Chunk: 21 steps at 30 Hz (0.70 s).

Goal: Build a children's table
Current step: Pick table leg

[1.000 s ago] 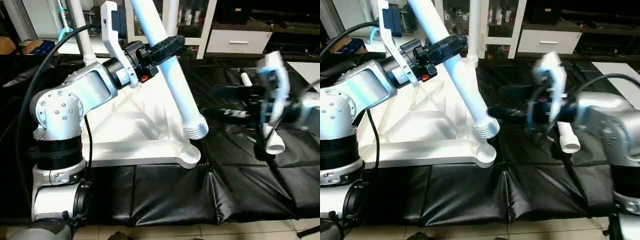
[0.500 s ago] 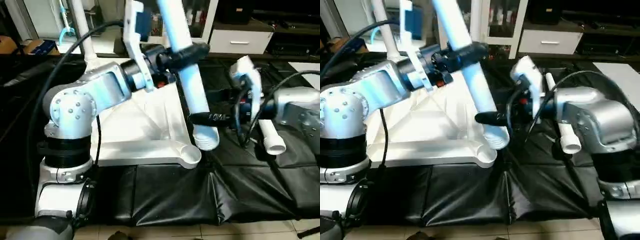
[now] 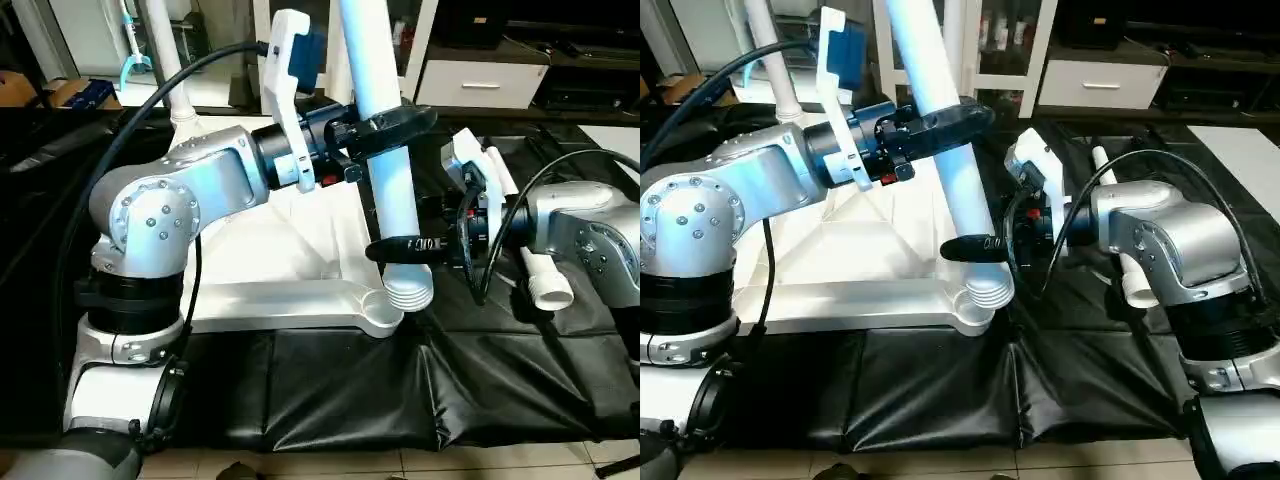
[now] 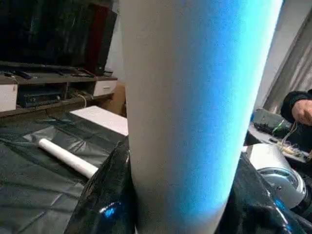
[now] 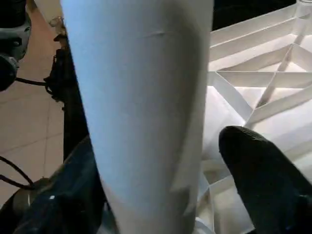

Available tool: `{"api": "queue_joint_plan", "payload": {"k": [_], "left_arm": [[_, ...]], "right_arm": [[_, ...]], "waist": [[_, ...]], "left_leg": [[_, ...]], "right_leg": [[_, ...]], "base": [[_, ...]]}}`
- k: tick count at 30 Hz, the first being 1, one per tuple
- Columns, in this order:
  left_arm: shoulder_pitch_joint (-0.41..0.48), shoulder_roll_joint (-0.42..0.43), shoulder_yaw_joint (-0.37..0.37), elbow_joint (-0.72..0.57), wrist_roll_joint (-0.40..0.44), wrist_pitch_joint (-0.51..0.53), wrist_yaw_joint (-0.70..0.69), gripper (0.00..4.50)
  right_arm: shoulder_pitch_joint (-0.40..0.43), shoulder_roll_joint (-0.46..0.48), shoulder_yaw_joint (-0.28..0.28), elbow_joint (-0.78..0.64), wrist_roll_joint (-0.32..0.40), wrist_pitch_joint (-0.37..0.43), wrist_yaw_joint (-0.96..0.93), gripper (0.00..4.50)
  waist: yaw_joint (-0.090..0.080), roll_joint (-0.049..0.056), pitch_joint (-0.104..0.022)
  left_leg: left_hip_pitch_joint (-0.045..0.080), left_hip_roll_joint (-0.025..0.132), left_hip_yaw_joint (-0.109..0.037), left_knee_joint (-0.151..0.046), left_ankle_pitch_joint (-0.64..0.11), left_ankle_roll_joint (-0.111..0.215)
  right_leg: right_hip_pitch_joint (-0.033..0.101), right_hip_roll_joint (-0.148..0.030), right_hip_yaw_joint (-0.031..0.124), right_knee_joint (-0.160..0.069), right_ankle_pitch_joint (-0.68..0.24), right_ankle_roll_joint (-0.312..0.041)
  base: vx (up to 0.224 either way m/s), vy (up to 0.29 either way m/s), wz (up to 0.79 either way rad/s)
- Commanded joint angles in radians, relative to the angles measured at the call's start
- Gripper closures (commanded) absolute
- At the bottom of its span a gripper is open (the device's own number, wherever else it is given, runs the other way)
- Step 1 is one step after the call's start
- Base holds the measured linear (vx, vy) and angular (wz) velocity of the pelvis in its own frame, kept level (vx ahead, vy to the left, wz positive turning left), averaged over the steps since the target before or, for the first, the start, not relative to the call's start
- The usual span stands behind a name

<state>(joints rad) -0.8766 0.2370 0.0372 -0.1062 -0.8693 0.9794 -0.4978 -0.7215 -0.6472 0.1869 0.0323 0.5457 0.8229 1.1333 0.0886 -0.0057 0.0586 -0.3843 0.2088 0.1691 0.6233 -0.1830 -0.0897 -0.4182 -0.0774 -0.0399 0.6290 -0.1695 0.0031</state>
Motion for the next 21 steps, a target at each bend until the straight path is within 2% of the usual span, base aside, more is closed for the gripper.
{"api": "queue_joint_plan", "payload": {"k": [1, 7, 8, 12, 14, 18, 19, 21], "left_arm": [[-0.026, -0.001, -0.025, -0.032, -0.011, -0.001, -0.035, 2.73], [-0.025, 0.012, -0.029, -0.033, -0.002, -0.006, -0.054, 2.73], [-0.025, 0.013, -0.03, -0.033, 0.0, -0.007, -0.057, 2.73], [-0.023, 0.018, -0.035, -0.036, 0.005, -0.009, -0.069, 2.73], [-0.02, 0.024, -0.042, -0.039, 0.008, -0.016, -0.079, 2.73], [-0.018, 0.031, -0.054, -0.037, 0.027, -0.035, -0.091, 2.73], [-0.017, 0.035, -0.057, -0.038, 0.033, -0.041, -0.095, 2.38], [-0.019, 0.027, -0.043, -0.019, 0.042, -0.039, -0.073, 2.03]], "right_arm": [[-0.02, -0.004, 0.008, 0.004, -0.02, -0.006, -0.003, 1.23], [-0.005, -0.014, 0.016, -0.005, -0.028, -0.01, 0.009, 1.71], [-0.004, -0.014, 0.016, -0.005, -0.029, -0.01, 0.009, 1.9], [-0.001, -0.012, 0.016, -0.007, -0.032, -0.012, 0.009, 2.1], [0.004, -0.009, 0.017, -0.01, -0.033, -0.014, 0.007, 2.4], [0.009, 0.0, 0.016, -0.011, -0.034, -0.02, -0.001, 2.54], [0.01, 0.002, 0.014, -0.011, -0.034, -0.02, -0.003, 2.57], [0.014, 0.01, 0.004, -0.013, -0.031, -0.02, -0.012, 2.6]], "waist": [[-0.001, -0.007, -0.079], [-0.001, -0.004, -0.079], [-0.001, -0.003, -0.08], [-0.001, -0.003, -0.079], [-0.001, -0.003, -0.079], [-0.001, -0.001, -0.079], [-0.002, -0.002, -0.079], [-0.001, -0.001, -0.08]], "left_leg": [[0.013, 0.003, 0.008, -0.063, -0.131, 0.014], [0.014, 0.003, 0.009, -0.063, -0.135, 0.013], [0.014, 0.003, 0.008, -0.063, -0.134, 0.012], [0.015, 0.003, 0.008, -0.063, -0.138, 0.011], [0.014, 0.003, 0.008, -0.064, -0.139, 0.01], [0.015, 0.003, 0.007, -0.064, -0.145, 0.007], [0.014, 0.003, 0.007, -0.065, -0.147, 0.008], [0.015, 0.003, 0.008, -0.064, -0.145, 0.006]], "right_leg": [[0.064, -0.032, 0.024, -0.064, -0.152, -0.225], [0.063, -0.032, 0.024, -0.063, -0.144, -0.23], [0.064, -0.032, 0.024, -0.062, -0.139, -0.232], [0.063, -0.032, 0.024, -0.063, -0.137, -0.234], [0.064, -0.032, 0.024, -0.062, -0.14, -0.233], [0.063, -0.032, 0.024, -0.063, -0.141, -0.234], [0.063, -0.032, 0.023, -0.064, -0.147, -0.232], [0.064, -0.032, 0.024, -0.063, -0.141, -0.232]], "base": [[0.0, 0.0, 0.0], [0.0, 0.0, 0.0], [0.0, 0.0, 0.0], [0.0, 0.0, 0.0], [0.0, 0.0, 0.0], [0.0, 0.0, 0.0], [0.0, 0.0, 0.0], [0.0, 0.0, 0.0]]}}
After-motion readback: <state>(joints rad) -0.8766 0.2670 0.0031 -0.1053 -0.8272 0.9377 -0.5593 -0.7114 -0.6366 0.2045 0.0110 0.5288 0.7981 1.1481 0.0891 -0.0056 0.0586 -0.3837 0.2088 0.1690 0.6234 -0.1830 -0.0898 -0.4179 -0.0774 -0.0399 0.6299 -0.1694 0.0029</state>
